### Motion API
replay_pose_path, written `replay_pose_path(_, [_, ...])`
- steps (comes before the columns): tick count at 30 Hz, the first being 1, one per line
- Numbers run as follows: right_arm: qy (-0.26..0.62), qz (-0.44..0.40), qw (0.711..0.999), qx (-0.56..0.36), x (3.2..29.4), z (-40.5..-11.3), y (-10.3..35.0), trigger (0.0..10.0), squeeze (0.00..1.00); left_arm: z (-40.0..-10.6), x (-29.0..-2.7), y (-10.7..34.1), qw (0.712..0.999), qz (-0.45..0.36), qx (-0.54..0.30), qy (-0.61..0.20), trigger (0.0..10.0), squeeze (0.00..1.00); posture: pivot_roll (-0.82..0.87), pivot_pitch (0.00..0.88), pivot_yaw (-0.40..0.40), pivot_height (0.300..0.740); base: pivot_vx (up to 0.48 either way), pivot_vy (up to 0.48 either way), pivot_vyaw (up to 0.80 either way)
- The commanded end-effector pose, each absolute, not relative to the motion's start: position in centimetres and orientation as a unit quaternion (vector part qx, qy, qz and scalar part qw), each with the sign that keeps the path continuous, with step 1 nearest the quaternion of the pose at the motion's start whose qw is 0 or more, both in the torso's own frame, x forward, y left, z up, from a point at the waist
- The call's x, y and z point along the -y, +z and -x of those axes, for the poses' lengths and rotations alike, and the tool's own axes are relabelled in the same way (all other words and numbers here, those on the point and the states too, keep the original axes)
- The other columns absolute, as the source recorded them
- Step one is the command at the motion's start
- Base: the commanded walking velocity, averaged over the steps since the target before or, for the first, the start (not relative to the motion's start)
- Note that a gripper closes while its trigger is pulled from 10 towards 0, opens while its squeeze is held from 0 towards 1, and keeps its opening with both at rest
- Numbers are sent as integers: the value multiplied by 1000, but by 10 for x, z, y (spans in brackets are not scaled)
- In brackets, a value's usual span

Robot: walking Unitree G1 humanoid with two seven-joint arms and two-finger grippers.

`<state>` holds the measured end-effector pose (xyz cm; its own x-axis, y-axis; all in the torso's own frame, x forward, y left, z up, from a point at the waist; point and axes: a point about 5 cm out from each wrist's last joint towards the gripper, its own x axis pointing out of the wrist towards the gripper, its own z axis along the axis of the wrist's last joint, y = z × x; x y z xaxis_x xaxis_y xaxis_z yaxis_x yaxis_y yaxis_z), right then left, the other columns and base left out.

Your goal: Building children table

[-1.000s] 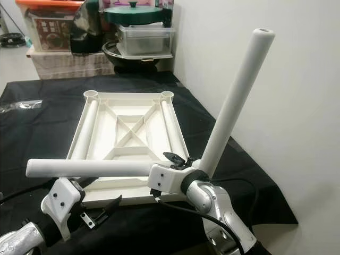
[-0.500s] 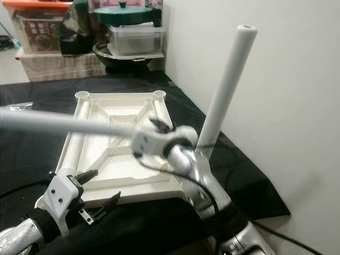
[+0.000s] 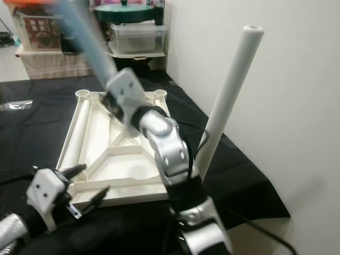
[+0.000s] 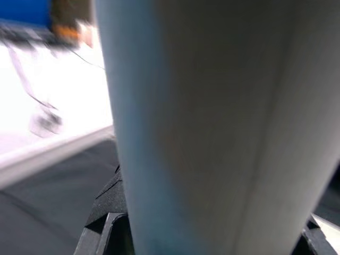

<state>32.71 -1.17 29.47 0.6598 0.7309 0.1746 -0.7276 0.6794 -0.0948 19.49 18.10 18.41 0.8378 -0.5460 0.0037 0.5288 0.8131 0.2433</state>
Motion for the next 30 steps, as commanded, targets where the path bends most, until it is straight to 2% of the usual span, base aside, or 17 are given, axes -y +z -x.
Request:
replay_pose_path(1, [416, -33, 904, 87, 14, -327, 296, 10000, 0, -195, -185, 189, 949, -111, 41, -292, 10000, 0, 77, 0, -103, 740, 0, 0, 0])
replay_pose_path(2, [416, -33, 904, 87, 14, -327, 296, 10000, 0, -195, -185, 189, 949, -111, 41, -292, 10000, 0, 77, 0, -103, 740, 0, 0, 0])
replay_pose_path(4, [464, -62, 881, 72, 9, -319, 298, 10000, 0, -197, -199, 198, 952, -122, 50, -278, 10000, 0, 77, 0, -102, 740, 0, 0, 0])
replay_pose_path(6, [484, -66, 870, 66, 8, -315, 298, 10000, 0, -198, -206, 202, 953, -132, 52, -269, 10000, 0, 77, 0, -102, 740, 0, 0, 0])
replay_pose_path(12, [533, -51, 843, 50, 8, -302, 290, 10000, 0, -199, -228, 219, 952, -174, 60, -243, 10000, 0, 78, 0, -104, 740, 0, 0, 0])
replay_pose_path(18, [554, -71, 829, 39, 6, -295, 292, 10000, 0, -201, -231, 216, 951, -173, 50, -251, 10000, 0, 75, 0, -98, 740, 0, 0, 0])
replay_pose_path(22, [572, -92, 815, 33, 1, -288, 295, 10000, 0, -206, -222, 209, 946, -154, 41, -283, 10000, 0, 71, 0, -92, 740, 0, 0, 0])
replay_pose_path(28, [578, -99, 810, 31, -2, -283, 295, 10000, 0, -210, -219, 208, 941, -145, 33, -303, 10000, 0, 64, 0, -83, 740, 0, 0, 0])
replay_pose_path(29, [522, -116, 845, 26, 4, -296, 290, 10000, 0, -214, -222, 217, 949, -149, 70, -269, 10000, 0, 71, 0, -84, 740, 0, 0, 0])
replay_pose_path(30, [522, -116, 845, 26, 4, -296, 290, 10000, 0, -214, -222, 217, 949, -149, 70, -269, 10000, 0, 71, 0, -84, 740, 0, 0, 0])
